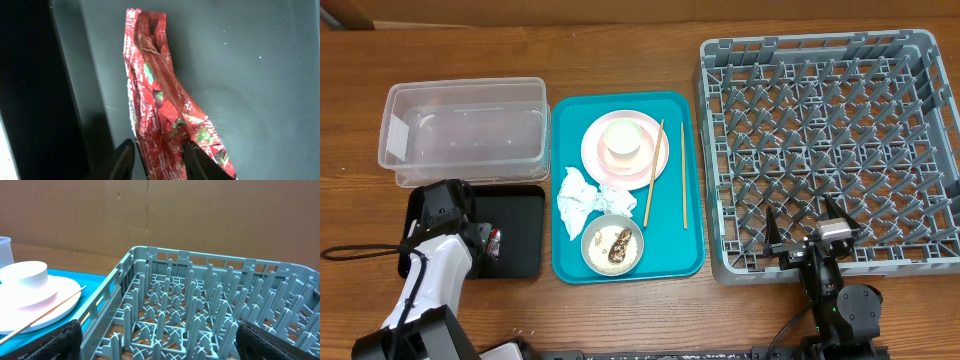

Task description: Sort waste into correct bins and load items into the dishwasher

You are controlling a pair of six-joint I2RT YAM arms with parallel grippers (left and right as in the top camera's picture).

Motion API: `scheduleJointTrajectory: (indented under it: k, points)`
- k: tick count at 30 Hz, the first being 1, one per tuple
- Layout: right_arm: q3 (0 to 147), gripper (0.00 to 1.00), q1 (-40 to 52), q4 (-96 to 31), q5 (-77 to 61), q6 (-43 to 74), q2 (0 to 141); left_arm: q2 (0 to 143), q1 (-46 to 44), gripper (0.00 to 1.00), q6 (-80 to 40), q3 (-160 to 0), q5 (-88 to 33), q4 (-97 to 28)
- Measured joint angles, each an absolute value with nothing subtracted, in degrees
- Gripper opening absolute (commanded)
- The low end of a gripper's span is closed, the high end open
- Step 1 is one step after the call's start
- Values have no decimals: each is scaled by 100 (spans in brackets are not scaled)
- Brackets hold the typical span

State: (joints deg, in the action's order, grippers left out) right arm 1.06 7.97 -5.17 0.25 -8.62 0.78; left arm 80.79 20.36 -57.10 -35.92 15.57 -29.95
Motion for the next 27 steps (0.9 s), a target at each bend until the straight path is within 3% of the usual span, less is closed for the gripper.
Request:
scheduleJointTrajectory:
  k: [9, 16, 27]
  points:
    - [106, 100, 797, -517, 25, -862, 78, 8079, 2036, 4, -5710, -3592, 1520, -2995]
    - [106, 100, 797, -515, 25, -864, 78, 8079, 2036, 4, -5527, -3754, 1516, -3221]
    - [106, 100, 797, -519, 27, -864, 80, 8058, 2036, 4, -5378, -5391, 1402, -4816]
